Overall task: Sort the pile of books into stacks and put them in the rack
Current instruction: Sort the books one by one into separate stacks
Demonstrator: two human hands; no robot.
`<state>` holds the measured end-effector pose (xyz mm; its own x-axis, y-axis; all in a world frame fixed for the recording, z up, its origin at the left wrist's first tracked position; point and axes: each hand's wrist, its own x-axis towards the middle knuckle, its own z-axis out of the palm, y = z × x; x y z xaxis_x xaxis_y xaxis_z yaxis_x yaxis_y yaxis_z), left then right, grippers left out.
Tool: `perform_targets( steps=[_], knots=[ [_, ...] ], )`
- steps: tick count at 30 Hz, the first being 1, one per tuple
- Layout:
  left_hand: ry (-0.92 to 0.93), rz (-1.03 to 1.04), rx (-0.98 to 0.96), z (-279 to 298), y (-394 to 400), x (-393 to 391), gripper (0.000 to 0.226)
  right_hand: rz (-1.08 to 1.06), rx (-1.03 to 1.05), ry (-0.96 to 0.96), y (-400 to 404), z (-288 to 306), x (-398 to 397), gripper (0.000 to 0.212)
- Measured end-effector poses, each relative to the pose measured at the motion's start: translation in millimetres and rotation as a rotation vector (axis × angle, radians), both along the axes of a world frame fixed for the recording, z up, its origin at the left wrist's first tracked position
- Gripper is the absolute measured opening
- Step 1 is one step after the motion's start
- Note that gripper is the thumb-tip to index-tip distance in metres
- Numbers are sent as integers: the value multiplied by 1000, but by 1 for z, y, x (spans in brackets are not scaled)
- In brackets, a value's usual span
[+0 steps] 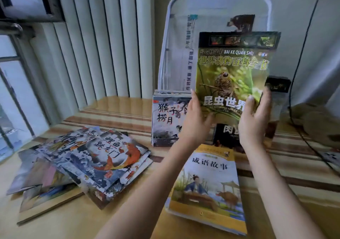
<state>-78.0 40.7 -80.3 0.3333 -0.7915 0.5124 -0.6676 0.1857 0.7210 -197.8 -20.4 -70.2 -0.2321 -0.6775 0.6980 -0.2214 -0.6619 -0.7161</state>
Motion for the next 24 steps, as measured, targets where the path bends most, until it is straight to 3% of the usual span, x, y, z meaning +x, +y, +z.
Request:
perform_targets(
  steps=[4,7,9,16,21,24],
  knots=[
    [82,-161,223,-32,-43,-38,89,-249,91,149,-40,-49,-41,49],
    [-4,-106,371,-57,-53,-47,87,-432,373,443,-52,-96,-53,65],
    [-41,-77,387,-63,-54,-48,88,-401,421,556,-52,-112,-53,68],
    [-107,-25,345,-61,-50,-49,84,-313,328,375,-50,-112,-50,72],
    [-180,-32,366,-59,-48,-51,79,-322,404,531,-44,-114,-52,78],
    [-219,-9,388,-52,-33,-48,73,-334,377,519,-35,-105,-53,77]
  ],
)
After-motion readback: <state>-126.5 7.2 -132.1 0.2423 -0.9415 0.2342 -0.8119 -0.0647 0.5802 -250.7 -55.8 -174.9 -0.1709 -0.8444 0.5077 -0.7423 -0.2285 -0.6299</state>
